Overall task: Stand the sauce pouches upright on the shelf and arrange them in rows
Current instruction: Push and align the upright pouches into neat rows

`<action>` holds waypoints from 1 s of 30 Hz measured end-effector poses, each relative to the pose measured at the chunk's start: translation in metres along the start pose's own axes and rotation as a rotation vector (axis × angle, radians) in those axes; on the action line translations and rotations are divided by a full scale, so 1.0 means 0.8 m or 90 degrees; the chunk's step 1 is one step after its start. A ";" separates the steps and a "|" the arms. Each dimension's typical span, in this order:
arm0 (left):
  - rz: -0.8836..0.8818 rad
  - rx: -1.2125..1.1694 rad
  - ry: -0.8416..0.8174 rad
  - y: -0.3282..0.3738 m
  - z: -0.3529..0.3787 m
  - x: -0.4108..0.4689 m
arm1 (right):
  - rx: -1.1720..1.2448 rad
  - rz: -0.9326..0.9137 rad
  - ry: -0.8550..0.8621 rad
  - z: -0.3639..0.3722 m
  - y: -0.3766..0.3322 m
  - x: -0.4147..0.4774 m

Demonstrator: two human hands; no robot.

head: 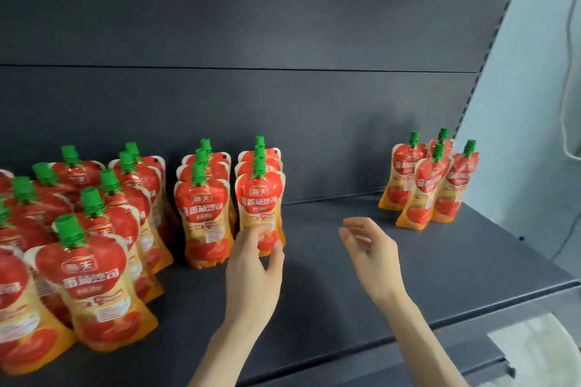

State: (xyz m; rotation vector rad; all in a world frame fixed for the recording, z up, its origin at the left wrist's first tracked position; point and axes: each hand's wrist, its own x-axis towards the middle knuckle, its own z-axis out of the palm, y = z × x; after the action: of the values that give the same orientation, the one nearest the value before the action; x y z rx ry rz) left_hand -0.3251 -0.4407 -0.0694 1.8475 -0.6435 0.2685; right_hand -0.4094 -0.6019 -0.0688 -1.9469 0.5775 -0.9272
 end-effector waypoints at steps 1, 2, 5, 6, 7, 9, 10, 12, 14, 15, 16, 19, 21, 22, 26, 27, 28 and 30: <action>0.014 -0.017 -0.022 0.017 0.016 0.007 | 0.005 -0.006 0.017 -0.021 0.002 0.008; 0.030 -0.033 -0.038 0.036 0.034 0.014 | 0.003 -0.014 0.036 -0.044 0.005 0.017; 0.084 -0.072 -0.074 0.087 0.099 0.029 | 0.003 -0.034 0.084 -0.114 0.019 0.049; 0.098 -0.082 -0.083 0.102 0.123 0.034 | 0.003 -0.039 0.094 -0.137 0.026 0.061; 0.107 -0.093 -0.090 0.118 0.147 0.038 | 0.003 -0.044 0.103 -0.160 0.034 0.074; 0.110 -0.111 -0.085 0.145 0.196 0.047 | -0.002 -0.061 0.104 -0.203 0.050 0.100; 0.103 -0.119 -0.074 0.158 0.220 0.050 | -0.009 -0.070 0.095 -0.222 0.058 0.114; 0.082 -0.114 -0.060 0.178 0.265 0.056 | -0.030 -0.081 0.078 -0.254 0.074 0.141; 0.062 -0.093 -0.048 0.189 0.301 0.065 | -0.067 -0.111 0.063 -0.278 0.086 0.167; 0.053 -0.084 -0.045 0.194 0.316 0.071 | -0.084 -0.130 0.050 -0.287 0.093 0.182; 0.039 -0.080 -0.044 0.197 0.329 0.079 | -0.099 -0.145 0.038 -0.293 0.099 0.197; -0.008 -0.099 -0.047 0.201 0.358 0.099 | -0.103 -0.155 -0.003 -0.299 0.115 0.237; -0.013 -0.102 -0.028 0.201 0.370 0.107 | -0.063 -0.142 -0.033 -0.294 0.125 0.255; -0.009 -0.093 -0.008 0.201 0.376 0.113 | -0.039 -0.132 -0.042 -0.291 0.129 0.267; -0.047 -0.132 0.037 0.186 0.390 0.116 | -0.011 -0.142 -0.041 -0.280 0.148 0.295; -0.070 -0.165 0.043 0.182 0.393 0.113 | -0.020 -0.139 -0.041 -0.278 0.153 0.300; -0.091 -0.196 0.045 0.176 0.396 0.108 | -0.015 -0.129 -0.044 -0.278 0.157 0.302; -0.129 -0.242 0.021 0.164 0.402 0.096 | 0.037 -0.092 -0.054 -0.276 0.167 0.303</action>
State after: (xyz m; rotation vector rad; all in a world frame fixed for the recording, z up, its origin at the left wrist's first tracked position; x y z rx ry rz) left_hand -0.3729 -0.7926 -0.0464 1.5235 -0.4451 0.0374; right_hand -0.4398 -0.9510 -0.0170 -1.9856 0.3610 -0.9360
